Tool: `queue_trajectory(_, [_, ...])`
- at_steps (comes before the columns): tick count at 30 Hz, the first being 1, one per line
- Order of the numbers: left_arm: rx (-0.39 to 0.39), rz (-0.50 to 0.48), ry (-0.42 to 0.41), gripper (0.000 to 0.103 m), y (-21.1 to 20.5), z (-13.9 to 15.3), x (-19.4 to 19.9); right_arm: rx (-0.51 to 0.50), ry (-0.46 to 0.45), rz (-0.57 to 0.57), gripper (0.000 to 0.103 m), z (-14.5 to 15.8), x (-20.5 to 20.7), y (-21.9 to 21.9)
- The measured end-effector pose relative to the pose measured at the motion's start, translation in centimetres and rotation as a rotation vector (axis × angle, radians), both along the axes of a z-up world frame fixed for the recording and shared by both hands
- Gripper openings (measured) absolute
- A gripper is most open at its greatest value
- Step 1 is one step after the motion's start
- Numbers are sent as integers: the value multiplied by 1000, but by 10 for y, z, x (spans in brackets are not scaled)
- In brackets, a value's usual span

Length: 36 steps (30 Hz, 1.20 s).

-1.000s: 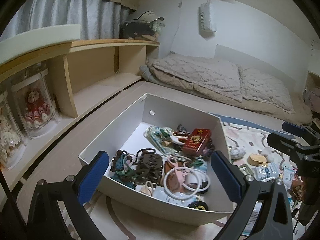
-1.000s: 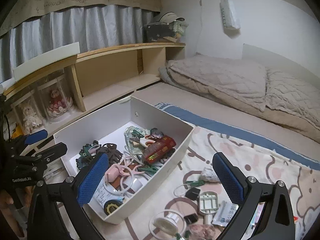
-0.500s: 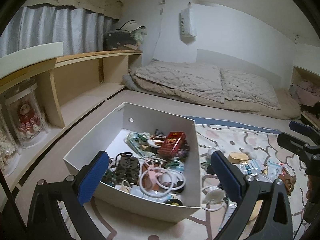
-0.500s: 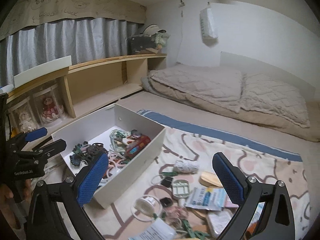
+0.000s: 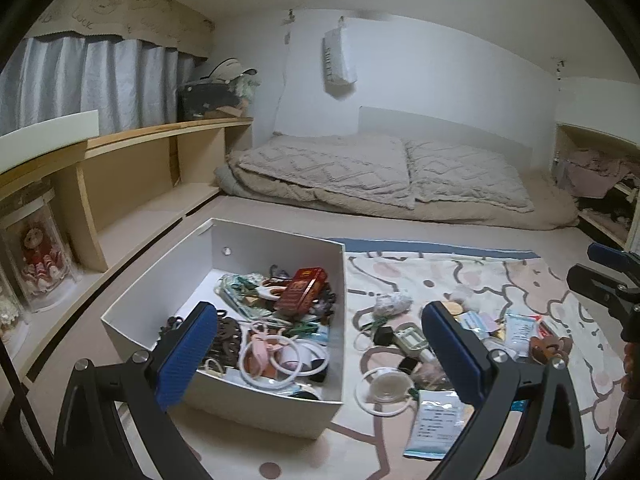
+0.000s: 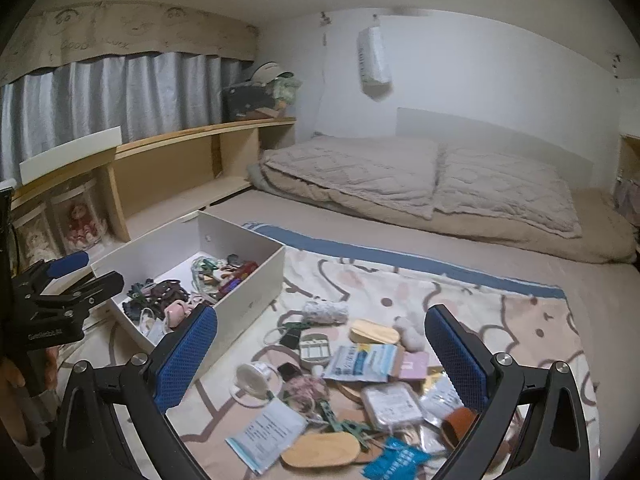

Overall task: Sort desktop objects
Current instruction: 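Move right gripper toward the blue printed packet while left gripper moves over the bedsheet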

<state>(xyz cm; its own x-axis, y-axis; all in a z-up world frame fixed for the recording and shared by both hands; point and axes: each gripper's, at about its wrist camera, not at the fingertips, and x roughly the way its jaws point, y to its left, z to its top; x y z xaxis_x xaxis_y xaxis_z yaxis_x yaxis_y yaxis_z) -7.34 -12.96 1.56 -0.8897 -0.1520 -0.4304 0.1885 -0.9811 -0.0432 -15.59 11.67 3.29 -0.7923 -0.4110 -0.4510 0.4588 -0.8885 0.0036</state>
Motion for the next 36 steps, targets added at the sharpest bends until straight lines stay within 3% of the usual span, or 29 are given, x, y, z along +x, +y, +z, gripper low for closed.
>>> queue_trajectory(16, [12,-64,48,103,35,-5,13,-18,37,-159,103,-6,29,57])
queue_trajectory(36, [38,-128,12,103,63,-39,1,-11,-36,-257,103,-48,37,88])
